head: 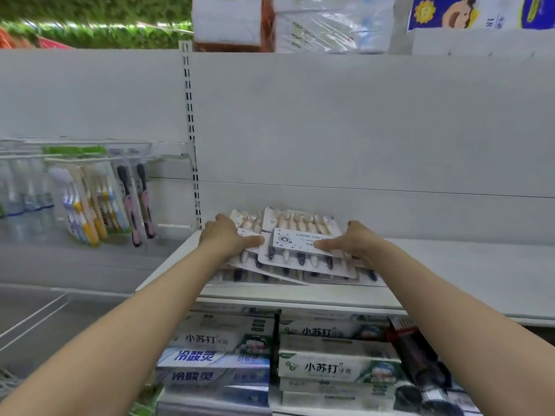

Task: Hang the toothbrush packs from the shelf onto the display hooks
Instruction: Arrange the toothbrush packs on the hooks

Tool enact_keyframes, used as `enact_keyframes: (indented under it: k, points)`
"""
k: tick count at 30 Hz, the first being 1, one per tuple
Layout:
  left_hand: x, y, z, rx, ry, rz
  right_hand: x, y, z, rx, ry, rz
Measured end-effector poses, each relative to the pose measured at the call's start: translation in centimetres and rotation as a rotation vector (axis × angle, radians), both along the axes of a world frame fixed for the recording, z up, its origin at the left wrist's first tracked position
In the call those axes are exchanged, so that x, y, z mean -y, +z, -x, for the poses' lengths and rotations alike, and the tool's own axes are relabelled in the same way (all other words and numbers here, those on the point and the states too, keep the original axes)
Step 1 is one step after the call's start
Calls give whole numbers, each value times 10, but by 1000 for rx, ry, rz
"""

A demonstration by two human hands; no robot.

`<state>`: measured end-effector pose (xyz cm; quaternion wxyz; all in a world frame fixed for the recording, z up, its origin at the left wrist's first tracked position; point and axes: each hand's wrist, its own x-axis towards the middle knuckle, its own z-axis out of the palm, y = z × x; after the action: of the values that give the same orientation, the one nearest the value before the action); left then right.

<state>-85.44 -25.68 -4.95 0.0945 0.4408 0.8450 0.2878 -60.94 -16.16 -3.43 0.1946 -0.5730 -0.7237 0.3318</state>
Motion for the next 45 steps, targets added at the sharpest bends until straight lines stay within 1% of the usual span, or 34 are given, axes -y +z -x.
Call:
enact_keyframes:
  k: [2,4,6,8,9,10,11,13,15,16,19,21,22,24,26,28,33,38,40,41,42,45]
  points:
    - [3,1,-1,77,9,-34,-2,1,-3,-128,-58,55]
    - [5,-2,-2,154,31,-78,-4,2,-8,-267,-73,163]
    - [9,-4,-4,216,38,-132,-41,-14,-19,-422,-63,282]
    - [12,-5,-1,276,41,-177,-85,-32,-29,-563,-77,350]
    - [13,-5,2,310,39,-186,-77,-28,-32,-588,-53,390]
    - [15,-5,5,351,26,-196,-50,-13,-33,-597,-42,395]
    - [19,-4,6,390,11,-211,-31,-3,-36,-607,-53,387]
    - [27,-4,11,472,10,-240,-6,11,-39,-686,-25,365]
    - [38,-4,12,560,39,-288,4,16,-43,-747,1,289]
    - [42,-6,13,598,68,-324,6,17,-44,-816,15,240]
    - [66,-11,14,702,116,-482,22,17,-39,-1013,48,48]
    - [88,-16,20,740,166,-610,32,15,-31,-1102,104,-16]
    - [100,-17,26,776,187,-674,39,15,-26,-1125,136,-30]
    - [126,-21,37,805,209,-766,51,15,-10,-1080,166,-66]
    - [150,-27,52,773,229,-820,59,9,9,-1039,180,-126]
    - [177,-33,68,742,254,-869,73,5,31,-1047,180,-162]
    - [250,-49,120,696,303,-930,122,2,98,-1112,278,-112]
    - [333,-55,191,657,341,-981,183,2,183,-1092,318,-141]
    - [371,-56,223,656,367,-989,208,-2,226,-1103,290,-144]
    - [392,-55,239,653,375,-1004,221,-3,249,-1144,254,-131]
    - [414,-54,258,655,382,-1012,235,-3,271,-1197,199,-121]
    - [474,-59,314,674,386,-1008,278,-9,328,-1322,20,-183]
